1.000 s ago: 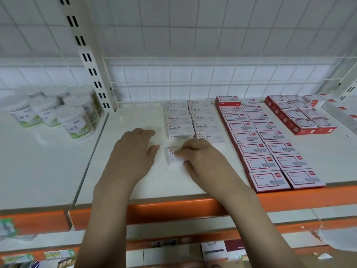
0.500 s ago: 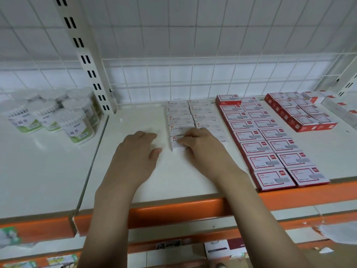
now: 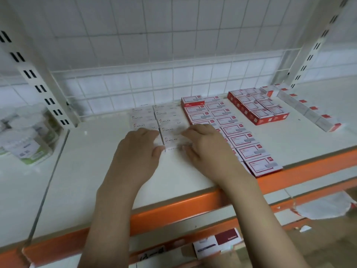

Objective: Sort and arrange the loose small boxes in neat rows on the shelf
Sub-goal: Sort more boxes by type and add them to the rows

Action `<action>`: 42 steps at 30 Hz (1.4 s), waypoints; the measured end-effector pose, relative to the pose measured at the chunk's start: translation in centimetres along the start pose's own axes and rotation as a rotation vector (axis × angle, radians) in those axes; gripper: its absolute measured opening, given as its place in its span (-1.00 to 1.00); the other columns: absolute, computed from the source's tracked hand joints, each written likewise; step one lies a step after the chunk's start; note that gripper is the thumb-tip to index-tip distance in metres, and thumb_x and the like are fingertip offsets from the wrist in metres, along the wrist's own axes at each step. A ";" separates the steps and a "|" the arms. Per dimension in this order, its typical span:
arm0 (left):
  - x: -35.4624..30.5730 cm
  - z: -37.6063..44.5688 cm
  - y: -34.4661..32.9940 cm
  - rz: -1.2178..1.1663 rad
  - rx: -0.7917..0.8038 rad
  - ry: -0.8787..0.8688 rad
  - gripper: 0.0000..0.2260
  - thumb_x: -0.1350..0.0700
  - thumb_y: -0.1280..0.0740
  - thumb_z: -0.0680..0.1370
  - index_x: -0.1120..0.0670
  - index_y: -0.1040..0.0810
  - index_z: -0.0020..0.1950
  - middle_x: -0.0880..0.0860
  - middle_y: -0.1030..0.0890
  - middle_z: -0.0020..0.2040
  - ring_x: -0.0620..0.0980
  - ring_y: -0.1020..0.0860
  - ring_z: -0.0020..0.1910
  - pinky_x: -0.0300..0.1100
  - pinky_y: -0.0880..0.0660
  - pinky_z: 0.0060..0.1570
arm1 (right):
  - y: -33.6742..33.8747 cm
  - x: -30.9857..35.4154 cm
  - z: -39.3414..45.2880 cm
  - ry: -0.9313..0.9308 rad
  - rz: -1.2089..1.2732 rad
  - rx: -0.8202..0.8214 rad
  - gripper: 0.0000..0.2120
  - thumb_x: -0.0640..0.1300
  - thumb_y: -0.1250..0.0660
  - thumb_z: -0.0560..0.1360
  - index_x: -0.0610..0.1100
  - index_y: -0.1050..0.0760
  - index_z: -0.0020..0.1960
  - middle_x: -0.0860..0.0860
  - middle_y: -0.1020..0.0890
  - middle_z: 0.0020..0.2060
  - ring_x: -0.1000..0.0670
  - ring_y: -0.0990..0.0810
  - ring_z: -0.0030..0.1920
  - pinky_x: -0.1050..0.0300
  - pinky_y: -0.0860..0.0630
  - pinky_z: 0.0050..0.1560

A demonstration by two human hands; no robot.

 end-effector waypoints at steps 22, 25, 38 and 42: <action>-43.3 2.4 -14.0 -0.108 0.073 -0.450 -0.61 -0.02 -0.20 0.58 0.01 -0.34 0.41 -0.01 -0.41 0.35 -0.02 -0.32 0.33 -0.14 -0.24 0.29 | 23.5 -34.6 -22.8 -0.534 -0.189 -0.135 -0.64 -0.15 -0.31 0.49 -0.18 -0.46 0.27 -0.11 -0.53 0.17 -0.18 -0.44 0.19 -0.03 -0.39 0.19; -48.2 2.4 -15.8 -0.086 0.092 -0.508 -0.62 0.01 -0.22 0.57 0.05 -0.37 0.38 0.02 -0.46 0.29 0.01 -0.36 0.28 -0.13 -0.27 0.24 | 25.6 -38.2 -25.4 -0.574 -0.194 -0.119 -0.61 -0.14 -0.30 0.50 -0.16 -0.42 0.31 -0.09 -0.50 0.22 -0.16 -0.41 0.24 -0.04 -0.37 0.23; -62.3 8.4 -21.6 -0.062 0.123 -0.664 -0.60 -0.01 -0.20 0.58 0.04 -0.34 0.40 0.03 -0.45 0.29 0.03 -0.37 0.26 -0.13 -0.27 0.22 | 30.9 -51.3 -28.8 -0.710 -0.237 -0.180 -0.59 -0.14 -0.33 0.48 -0.17 -0.43 0.31 -0.09 -0.52 0.21 -0.15 -0.44 0.20 0.01 -0.37 0.21; -66.3 12.2 -23.4 -0.092 0.134 -0.693 -0.58 -0.02 -0.20 0.58 0.02 -0.30 0.43 0.02 -0.43 0.32 0.03 -0.34 0.29 -0.13 -0.25 0.24 | 32.2 -56.0 -27.7 -0.738 -0.258 -0.191 -0.58 -0.18 -0.34 0.46 -0.19 -0.44 0.30 -0.11 -0.53 0.18 -0.17 -0.46 0.19 0.01 -0.40 0.21</action>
Point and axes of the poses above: each hand's wrist, its own z-axis towards the middle knuckle, its own y-axis out of the back of the hand, x = y × z, the point moved 7 cm from there along z, towards the middle knuckle
